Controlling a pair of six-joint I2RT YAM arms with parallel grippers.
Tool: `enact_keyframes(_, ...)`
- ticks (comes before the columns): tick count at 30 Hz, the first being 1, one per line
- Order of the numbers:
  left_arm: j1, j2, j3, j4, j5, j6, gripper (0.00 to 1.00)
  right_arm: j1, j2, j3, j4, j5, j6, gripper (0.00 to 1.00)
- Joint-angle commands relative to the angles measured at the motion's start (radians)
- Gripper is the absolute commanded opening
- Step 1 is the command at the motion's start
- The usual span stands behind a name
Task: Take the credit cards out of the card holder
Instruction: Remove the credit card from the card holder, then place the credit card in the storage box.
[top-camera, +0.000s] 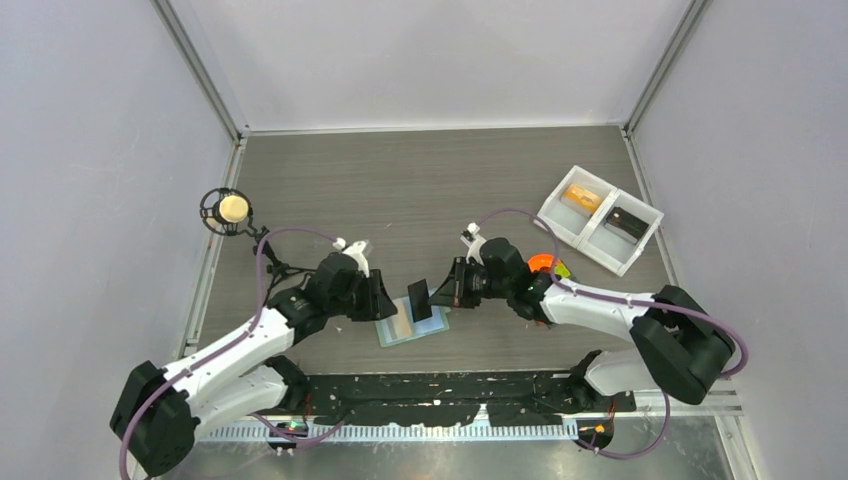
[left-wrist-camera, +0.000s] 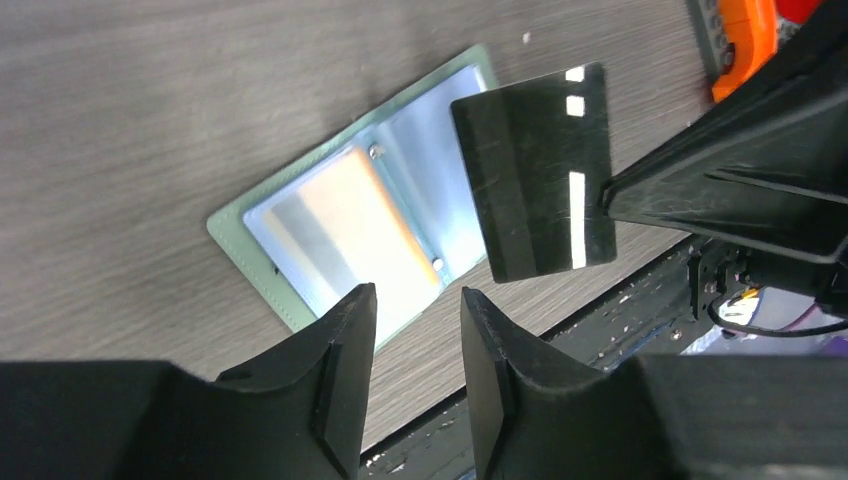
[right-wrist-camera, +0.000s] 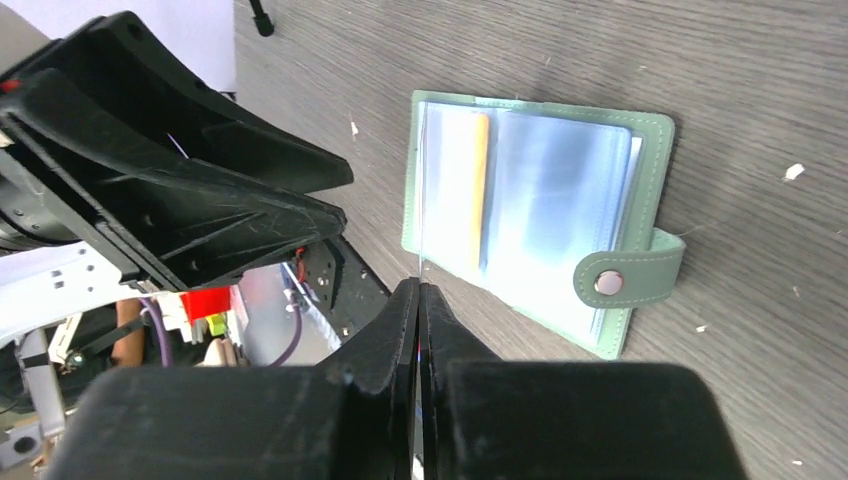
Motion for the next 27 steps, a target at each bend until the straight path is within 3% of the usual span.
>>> enact_keyframes(1,-0.03,-0.058,0.085,-0.027,-0.061,0.148,0.4,-0.019,-0.065,0.007,-0.019,-0.01,0.087,0.05)
enact_keyframes(7,-0.191,-0.114,0.176,-0.07,-0.278,0.319,0.43,-0.039,-0.117,0.026,-0.045,-0.003,0.141,0.05)
enact_keyframes(12,-0.338,-0.106,0.218,-0.07,-0.447,0.415,0.52,-0.055,-0.13,0.048,-0.037,-0.019,0.21,0.05)
enact_keyframes(27,-0.635,0.104,0.323,-0.081,-0.763,0.525,0.64,-0.072,-0.152,0.057,0.002,-0.04,0.313,0.05)
